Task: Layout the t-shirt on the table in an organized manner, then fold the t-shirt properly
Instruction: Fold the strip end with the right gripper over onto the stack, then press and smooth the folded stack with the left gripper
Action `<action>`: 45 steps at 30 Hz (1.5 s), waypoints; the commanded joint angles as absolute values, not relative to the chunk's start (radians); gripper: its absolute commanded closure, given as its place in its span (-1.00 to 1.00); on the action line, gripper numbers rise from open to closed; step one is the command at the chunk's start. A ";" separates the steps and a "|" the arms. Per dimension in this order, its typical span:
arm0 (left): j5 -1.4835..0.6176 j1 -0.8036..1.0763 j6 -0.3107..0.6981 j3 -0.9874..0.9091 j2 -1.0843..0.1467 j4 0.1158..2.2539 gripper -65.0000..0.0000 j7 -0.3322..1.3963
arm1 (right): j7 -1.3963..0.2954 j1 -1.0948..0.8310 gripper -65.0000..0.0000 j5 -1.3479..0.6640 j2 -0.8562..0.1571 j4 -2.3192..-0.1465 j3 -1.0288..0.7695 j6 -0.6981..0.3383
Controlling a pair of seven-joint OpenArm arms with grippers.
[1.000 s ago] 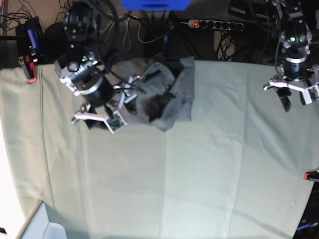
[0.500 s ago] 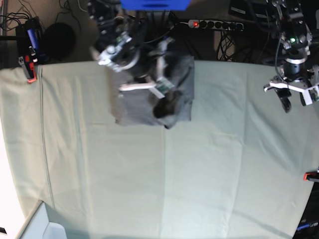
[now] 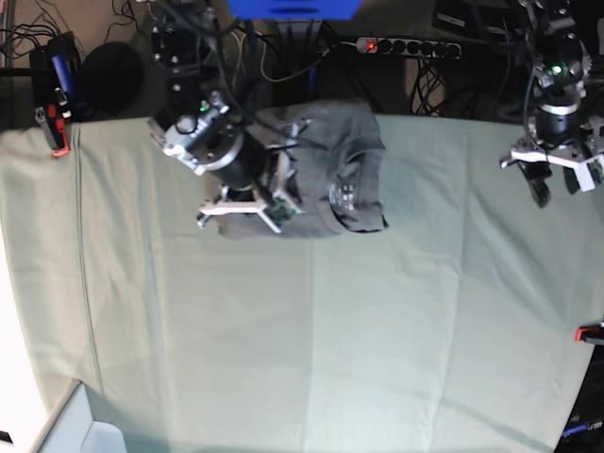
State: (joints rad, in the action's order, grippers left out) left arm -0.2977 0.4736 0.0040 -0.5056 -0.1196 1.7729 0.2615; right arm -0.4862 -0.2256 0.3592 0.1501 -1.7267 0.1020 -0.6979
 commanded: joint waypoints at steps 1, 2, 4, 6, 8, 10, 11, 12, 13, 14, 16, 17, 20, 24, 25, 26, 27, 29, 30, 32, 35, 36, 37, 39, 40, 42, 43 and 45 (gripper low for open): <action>-0.320 0.486 0.001 -0.512 -0.134 1.788 -0.03 0.239 | -0.476 -0.209 0.87 0.352 0.157 -1.712 0.079 -0.698; -0.337 0.489 0.001 -0.512 -0.143 1.788 -0.03 0.239 | -0.476 -0.200 0.87 0.352 0.157 -1.687 0.054 -0.698; -0.367 0.489 0.001 -0.512 -0.154 1.788 -0.03 0.239 | -0.475 -0.191 0.87 0.352 0.151 -1.643 0.001 -0.698; -0.371 0.489 0.001 -0.512 -0.154 1.788 -0.03 0.239 | -0.472 -0.186 0.88 0.352 0.133 -1.616 -0.031 -0.698; -0.369 0.487 0.001 -0.512 -0.154 1.788 -0.03 0.239 | -0.440 -0.177 0.88 0.352 0.108 -1.584 -0.056 -0.698; -0.369 0.487 0.001 -0.512 -0.154 1.788 -0.03 0.239 | -0.401 -0.174 0.88 0.352 0.090 -1.557 -0.085 -0.698; -0.369 0.487 0.001 -0.512 -0.154 1.788 -0.03 0.239 | -0.387 -0.173 0.88 0.352 0.082 -1.544 -0.104 -0.698; -0.369 0.486 0.001 -0.512 -0.154 1.788 -0.03 0.239 | -0.375 -0.173 0.88 0.352 0.077 -1.534 -0.119 -0.698; -0.369 0.486 0.001 -0.512 -0.154 1.788 -0.03 0.239 | -0.367 -0.173 0.88 0.352 0.077 -1.527 -0.131 -0.698; -0.369 0.486 0.001 -0.510 -0.154 1.788 -0.03 0.239 | -0.363 -0.173 0.88 0.352 0.077 -1.524 -0.145 -0.698; -0.369 0.484 0.001 -0.510 -0.151 1.788 -0.03 0.239 | -0.363 -0.171 0.87 0.352 0.076 -1.524 -0.168 -0.698; -0.369 0.484 0.001 -0.510 -0.150 1.788 -0.03 0.239 | -0.363 -0.171 0.87 0.352 0.076 -1.524 -0.174 -0.698; -0.375 0.483 0.001 -0.504 -0.150 1.788 -0.03 0.239 | -0.363 -0.171 0.88 0.352 0.051 -1.526 -0.180 -0.698; -0.378 0.483 0.001 -0.495 -0.143 1.788 -0.03 0.239 | -0.363 -0.179 0.88 0.352 0.048 -1.544 -0.180 -0.698; -0.378 0.483 0.001 -0.475 -0.143 1.788 -0.03 0.239 | -0.363 -0.182 0.88 0.352 0.044 -1.558 -0.180 -0.698; -0.378 0.483 0.001 -0.450 -0.143 1.788 -0.03 0.239 | -0.363 -0.185 0.88 0.349 0.042 -1.577 -0.180 -0.698; -0.378 0.483 0.001 -0.427 -0.143 1.788 -0.03 0.239 | -0.363 -0.196 0.88 0.337 0.044 -1.593 -0.180 -0.698; -0.380 0.483 0.001 -0.374 -0.143 1.788 -0.03 0.239 | -0.363 -0.220 0.88 0.297 0.047 -1.658 -0.180 -0.698; -0.384 0.481 0.001 -0.341 -0.143 1.788 -0.03 0.239 | -0.369 -0.232 0.87 0.278 0.048 -1.698 -0.180 -0.698; -0.427 0.481 0.001 -0.282 -0.137 1.788 -0.05 0.239 | -0.371 -0.254 0.87 0.249 0.048 -1.756 -0.180 -0.698; -0.527 0.470 0.001 -0.186 -0.148 1.787 -0.34 0.240 | -0.371 -0.275 0.87 0.243 0.048 -1.801 -0.180 -0.698; -0.550 0.466 0.001 -0.151 -0.151 1.779 -0.43 0.240 | -0.371 -0.280 0.87 0.243 0.048 -1.802 -0.180 -0.698; -0.572 0.460 0.001 -0.107 -0.160 1.762 -0.52 0.240 | -0.371 -0.280 0.87 0.245 0.045 -1.801 -0.180 -0.698; -0.621 0.427 0.001 -0.015 -0.186 1.704 -0.55 0.240 | -0.371 -0.282 0.87 0.246 0.044 -1.799 -0.180 -0.698; -0.639 0.404 0.001 0.033 -0.196 1.678 -0.55 0.240 | -0.372 -0.282 0.87 0.246 0.044 -1.799 -0.180 -0.698; -0.687 0.358 0.001 0.128 -0.216 1.601 -0.55 0.239 | -0.372 -0.291 0.87 0.246 0.042 -1.799 -0.183 -0.698; -0.710 0.335 0.001 0.170 -0.222 1.566 -0.55 0.239 | -0.372 -0.294 0.87 0.246 0.042 -1.801 -0.194 -0.698; -0.751 0.282 0.001 0.236 -0.226 1.494 -0.55 0.239 | -0.372 -0.294 0.87 0.246 0.044 -1.801 -0.209 -0.698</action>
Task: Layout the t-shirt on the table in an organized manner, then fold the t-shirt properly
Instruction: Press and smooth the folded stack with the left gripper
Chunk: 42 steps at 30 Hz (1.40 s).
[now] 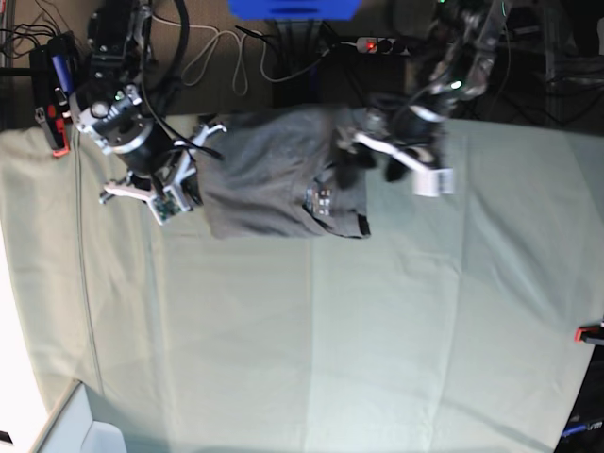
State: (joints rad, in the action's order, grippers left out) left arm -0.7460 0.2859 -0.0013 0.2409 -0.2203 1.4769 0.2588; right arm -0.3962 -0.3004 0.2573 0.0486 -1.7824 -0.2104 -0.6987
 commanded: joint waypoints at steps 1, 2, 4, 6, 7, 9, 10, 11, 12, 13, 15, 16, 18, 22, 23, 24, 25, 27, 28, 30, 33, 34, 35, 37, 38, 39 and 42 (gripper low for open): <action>-0.768 0.257 0.001 0.262 -0.226 1.458 -0.55 0.239 | -0.372 -0.294 0.87 0.246 0.044 -1.799 -0.216 -0.698; -0.782 0.232 0.001 0.283 -0.226 1.428 -0.55 0.239 | -0.372 -0.294 0.87 0.246 0.044 -1.799 -0.222 -0.698; -0.797 0.193 0.001 0.331 -0.222 1.379 -0.55 0.239 | -0.372 -0.294 0.87 0.246 0.044 -1.799 -0.234 -0.698; -0.803 0.156 0.001 0.374 -0.223 1.354 -0.55 0.239 | -0.372 -0.294 0.87 0.248 0.044 -1.799 -0.249 -0.698; -0.803 0.147 0.001 0.384 -0.225 1.348 -0.53 0.239 | -0.372 -0.294 0.87 0.248 0.044 -1.799 -0.257 -0.698; -0.803 0.134 0.001 0.394 -0.225 1.339 -0.31 0.239 | -0.372 -0.294 0.87 0.248 0.044 -1.801 -0.282 -0.698; -0.803 0.134 0.001 0.395 -0.225 1.339 -0.09 0.239 | -0.372 -0.294 0.87 0.248 0.044 -1.801 -0.292 -0.698; -0.802 0.134 0.001 0.394 -0.225 1.337 0.14 0.239 | -0.372 -0.291 0.87 0.248 0.044 -1.801 -0.303 -0.698; -0.800 0.133 0.001 0.392 -0.223 1.337 0.36 0.239 | -0.372 -0.288 0.87 0.248 0.044 -1.801 -0.314 -0.698; -0.796 0.133 -0.001 0.390 -0.223 1.336 0.53 0.239 | -0.372 -0.286 0.87 0.248 0.044 -1.802 -0.321 -0.698; -0.791 0.122 -0.001 0.390 -0.225 1.334 0.85 0.239 | -0.372 -0.285 0.87 0.248 0.042 -1.805 -0.329 -0.698; -0.791 0.101 -0.002 0.397 -0.226 1.331 1.00 0.240 | -0.372 -0.285 0.87 0.248 0.042 -1.805 -0.332 -0.698; -0.789 0.067 -0.002 0.400 -0.245 1.302 1.00 0.246 | -0.372 -0.285 0.87 0.248 0.035 -1.807 -0.351 -0.698; -0.791 -0.081 -0.001 0.470 -0.254 1.216 1.00 0.358 | -0.372 -0.285 0.87 0.248 0.030 -1.807 -0.367 -0.698; -0.786 -0.125 -0.001 0.507 -0.255 1.184 1.00 0.375 | -0.372 -0.285 0.87 0.248 0.030 -1.807 -0.377 -0.698; -0.769 -0.182 -0.001 0.550 -0.255 1.147 1.00 0.387 | -0.372 -0.285 0.87 0.248 0.030 -1.807 -0.386 -0.698; -0.746 -0.239 0.001 0.599 -0.252 1.107 1.00 0.394 | -0.372 -0.285 0.87 0.248 0.030 -1.805 -0.390 -0.698; -0.693 -0.341 0.001 0.710 -0.249 1.041 1.00 0.389 | -0.372 -0.285 0.87 0.248 0.030 -1.805 -0.390 -0.698; -0.680 -0.394 0.001 0.762 -0.243 1.013 1.00 0.389 | -0.372 -0.285 0.87 0.248 0.030 -1.804 -0.390 -0.698; -0.653 -0.486 0.001 0.865 -0.200 0.967 1.00 0.389 | -0.372 -0.285 0.87 0.248 0.030 -1.804 -0.392 -0.698; -0.596 -0.607 0.001 1.027 -0.124 0.885 1.00 0.389 | -0.372 -0.285 0.87 0.248 0.030 -1.802 -0.392 -0.698; -0.576 -0.634 0.001 1.070 -0.093 0.860 1.00 0.389 | -0.372 -0.286 0.87 0.248 0.030 -1.802 -0.392 -0.698; -0.552 -0.661 0.001 1.112 -0.056 0.834 1.00 0.389 | -0.372 -0.289 0.87 0.248 0.030 -1.802 -0.392 -0.698; -0.504 -0.684 0.001 1.171 0.012 0.783 1.00 0.386 | -0.372 -0.292 0.87 0.248 0.030 -1.801 -0.404 -0.698; -0.476 -0.688 0.004 1.179 0.045 0.766 1.00 0.386 | -0.372 -0.289 0.87 0.248 0.030 -1.801 -0.424 -0.698; -0.450 -0.690 0.019 1.179 0.071 0.756 1.00 0.386 | -0.372 -0.286 0.87 0.248 0.033 -1.799 -0.441 -0.698; -0.321 -0.685 0.142 1.179 0.145 0.723 1.00 0.386 | -0.372 -0.285 0.87 0.248 0.033 -1.797 -0.486 -0.698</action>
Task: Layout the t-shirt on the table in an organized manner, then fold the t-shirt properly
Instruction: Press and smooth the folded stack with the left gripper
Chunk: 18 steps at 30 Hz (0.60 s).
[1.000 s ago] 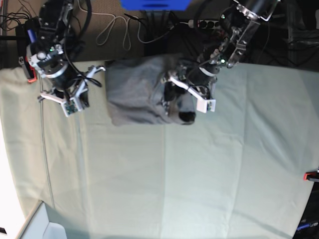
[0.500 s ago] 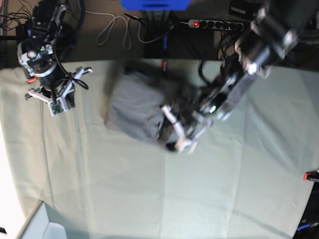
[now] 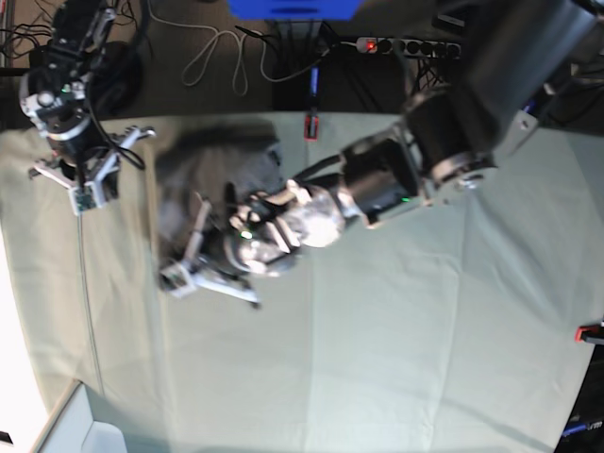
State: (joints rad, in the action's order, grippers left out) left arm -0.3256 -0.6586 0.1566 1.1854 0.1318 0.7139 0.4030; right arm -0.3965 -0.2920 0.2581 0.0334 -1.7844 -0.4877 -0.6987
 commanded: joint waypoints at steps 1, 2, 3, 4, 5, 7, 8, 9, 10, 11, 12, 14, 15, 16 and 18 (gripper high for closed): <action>-0.285 -0.684 0.166 1.179 0.157 0.711 1.00 0.386 | -0.372 -0.285 0.87 0.248 0.033 -1.797 -0.495 -0.698; -0.242 -0.684 0.186 1.178 0.157 0.696 1.00 0.386 | -0.372 -0.285 0.87 0.248 0.031 -1.797 -0.503 -0.698; -0.216 -0.682 0.189 1.178 0.157 0.687 1.00 0.386 | -0.372 -0.285 0.87 0.248 0.030 -1.797 -0.510 -0.698; -0.191 -0.682 0.185 1.178 0.157 0.682 1.00 0.386 | -0.372 -0.286 0.87 0.248 0.030 -1.797 -0.522 -0.698; -0.179 -0.682 0.185 1.178 0.157 0.680 1.00 0.386 | -0.372 -0.286 0.87 0.248 0.030 -1.797 -0.533 -0.698; -0.174 -0.682 0.185 1.178 0.157 0.677 1.00 0.386 | -0.372 -0.286 0.87 0.248 0.030 -1.797 -0.547 -0.698; -0.173 -0.682 0.185 1.178 0.157 0.674 1.00 0.386 | -0.372 -0.286 0.87 0.248 0.030 -1.797 -0.549 -0.698; -0.171 -0.682 0.185 1.178 0.157 0.674 1.00 0.386 | -0.372 -0.286 0.87 0.248 0.030 -1.797 -0.552 -0.698; -0.171 -0.682 0.185 1.178 0.157 0.673 0.99 0.386 | -0.372 -0.286 0.87 0.248 0.030 -1.797 -0.552 -0.698; -0.170 -0.682 0.185 1.178 0.157 0.673 0.98 0.387 | -0.372 -0.286 0.87 0.248 0.030 -1.797 -0.552 -0.698; -0.170 -0.682 0.186 1.178 0.157 0.673 0.93 0.387 | -0.372 -0.286 0.87 0.248 0.030 -1.797 -0.550 -0.698; -0.170 -0.682 0.186 1.178 0.157 0.673 0.76 0.394 | -0.372 -0.289 0.87 0.248 0.030 -1.797 -0.550 -0.698; -0.170 -0.682 0.186 1.178 0.157 0.673 0.65 0.389 | -0.372 -0.289 0.87 0.248 0.030 -1.797 -0.550 -0.698; -0.170 -0.682 0.186 1.178 0.157 0.673 0.51 0.389 | -0.372 -0.291 0.87 0.248 0.030 -1.797 -0.550 -0.698; -0.170 -0.682 0.185 1.178 0.157 0.674 0.29 0.389 | -0.372 -0.292 0.87 0.248 0.030 -1.797 -0.550 -0.698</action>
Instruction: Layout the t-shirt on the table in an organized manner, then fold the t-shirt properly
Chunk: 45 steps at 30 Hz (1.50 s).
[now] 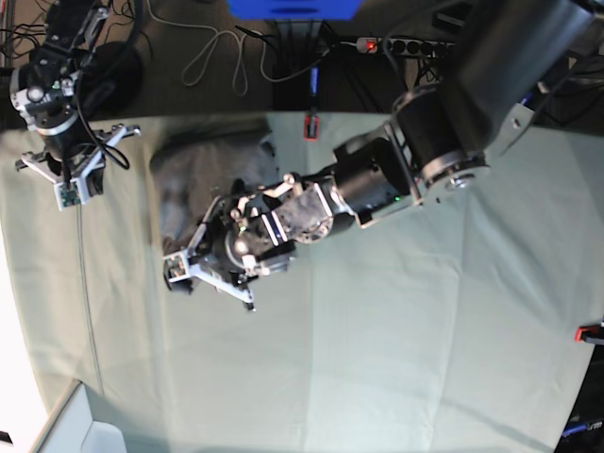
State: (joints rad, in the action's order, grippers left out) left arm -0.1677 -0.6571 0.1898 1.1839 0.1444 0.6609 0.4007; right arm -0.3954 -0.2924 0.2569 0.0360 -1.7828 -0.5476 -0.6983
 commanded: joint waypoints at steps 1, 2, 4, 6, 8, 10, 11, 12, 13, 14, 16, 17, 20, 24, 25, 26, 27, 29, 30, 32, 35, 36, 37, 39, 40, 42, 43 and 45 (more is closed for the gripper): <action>-0.170 -0.682 0.185 1.178 0.157 0.680 0.19 0.389 | -0.372 -0.292 0.87 0.248 0.030 -1.797 -0.550 -0.698; -0.170 -0.684 0.185 1.178 0.157 0.684 0.11 0.389 | -0.372 -0.294 0.87 0.248 0.030 -1.799 -0.550 -0.698; -0.170 -0.690 0.185 1.175 0.157 0.687 0.04 0.387 | -0.372 -0.294 0.87 0.248 0.030 -1.799 -0.552 -0.698; -0.170 -0.691 0.185 1.138 0.157 0.699 0.04 0.387 | -0.372 -0.295 0.87 0.248 0.030 -1.799 -0.552 -0.698; -0.170 -0.691 0.185 1.049 0.157 0.750 0.04 0.389 | -0.372 -0.305 0.87 0.248 0.030 -1.799 -0.553 -0.698; -0.170 -0.688 0.185 0.951 0.157 0.809 0.04 0.395 | -0.372 -0.315 0.87 0.248 0.031 -1.799 -0.550 -0.698; -0.170 -0.685 0.185 0.906 0.156 0.846 0.03 0.395 | -0.372 -0.317 0.87 0.248 0.033 -1.799 -0.550 -0.698; -0.170 -0.685 0.185 0.881 0.147 0.874 0.03 0.395 | -0.372 -0.317 0.87 0.248 0.035 -1.799 -0.550 -0.698; -0.170 -0.684 0.185 0.855 0.131 0.901 0.03 0.397 | -0.372 -0.317 0.87 0.248 0.035 -1.799 -0.550 -0.698; -0.170 -0.684 0.185 0.829 0.111 0.931 0.04 0.397 | -0.372 -0.317 0.87 0.248 0.035 -1.799 -0.550 -0.698; -0.170 -0.661 0.185 0.792 0.073 0.993 0.04 0.397 | -0.372 -0.317 0.87 0.246 0.035 -1.799 -0.550 -0.698; -0.170 -0.639 0.185 0.765 0.050 1.036 0.04 0.397 | -0.372 -0.317 0.87 0.245 0.035 -1.797 -0.550 -0.698; -0.170 -0.561 0.185 0.638 -0.044 1.185 0.04 0.441 | -0.372 -0.308 0.87 0.243 0.036 -1.793 -0.549 -0.698; -0.177 -0.384 0.185 0.332 -0.165 1.382 0.04 0.567 | -0.372 -0.246 0.87 0.245 0.031 -1.702 -0.547 -0.698; -0.177 -0.325 0.185 0.245 -0.189 1.429 0.04 0.591 | -0.371 -0.232 0.87 0.245 0.030 -1.667 -0.547 -0.698; -0.176 -0.272 0.185 0.162 -0.208 1.468 0.04 0.608 | -0.369 -0.220 0.87 0.245 0.028 -1.638 -0.547 -0.698; -0.176 -0.216 0.185 0.073 -0.226 1.501 0.04 0.625 | -0.367 -0.211 0.87 0.245 0.028 -1.610 -0.547 -0.698; -0.171 -0.108 0.185 -0.093 -0.248 1.561 0.04 0.662 | -0.363 -0.205 0.87 0.245 0.028 -1.573 -0.545 -0.698; -0.170 -0.048 0.185 -0.173 -0.255 1.584 0.04 0.682 | -0.363 -0.203 0.88 0.242 0.031 -1.555 -0.544 -0.698; -0.170 0.042 0.191 -0.320 -0.259 1.615 0.04 0.705 | -0.363 -0.206 0.88 0.240 0.035 -1.524 -0.524 -0.698; -0.170 0.166 0.193 -0.509 -0.255 1.629 0.04 0.711 | -0.363 -0.226 0.89 0.239 0.035 -1.488 -0.450 -0.698; -0.170 0.194 0.194 -0.556 -0.252 1.629 0.04 0.710 | -0.361 -0.237 0.89 0.239 0.035 -1.484 -0.430 -0.698; -0.170 0.226 0.196 -0.601 -0.252 1.626 0.04 0.710 | -0.361 -0.246 0.89 0.239 0.035 -1.484 -0.407 -0.698; -0.177 0.274 0.196 -0.676 -0.252 1.620 0.04 0.710 | -0.361 -0.260 0.89 0.239 0.035 -1.484 -0.366 -0.698; -0.177 0.289 0.197 -0.704 -0.251 1.618 0.04 0.710 | -0.361 -0.265 0.89 0.239 0.035 -1.486 -0.351 -0.698; -0.177 0.321 0.197 -0.736 -0.251 1.618 0.04 0.710 | -0.361 -0.266 0.89 0.239 0.038 -1.486 -0.335 -0.698; -0.177 0.337 0.197 -0.742 -0.251 1.618 0.04 0.710 | -0.361 -0.266 0.89 0.239 0.041 -1.486 -0.335 -0.698; -0.179 0.367 0.197 -0.743 -0.251 1.620 0.04 0.708 | -0.361 -0.268 0.89 0.240 0.050 -1.488 -0.338 -0.698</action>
State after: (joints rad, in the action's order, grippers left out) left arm -0.1757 0.3668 0.1955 -0.7399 -0.2371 1.5997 0.7250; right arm -0.3584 -0.2665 0.2501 0.0460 -1.4773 -0.3416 -0.6918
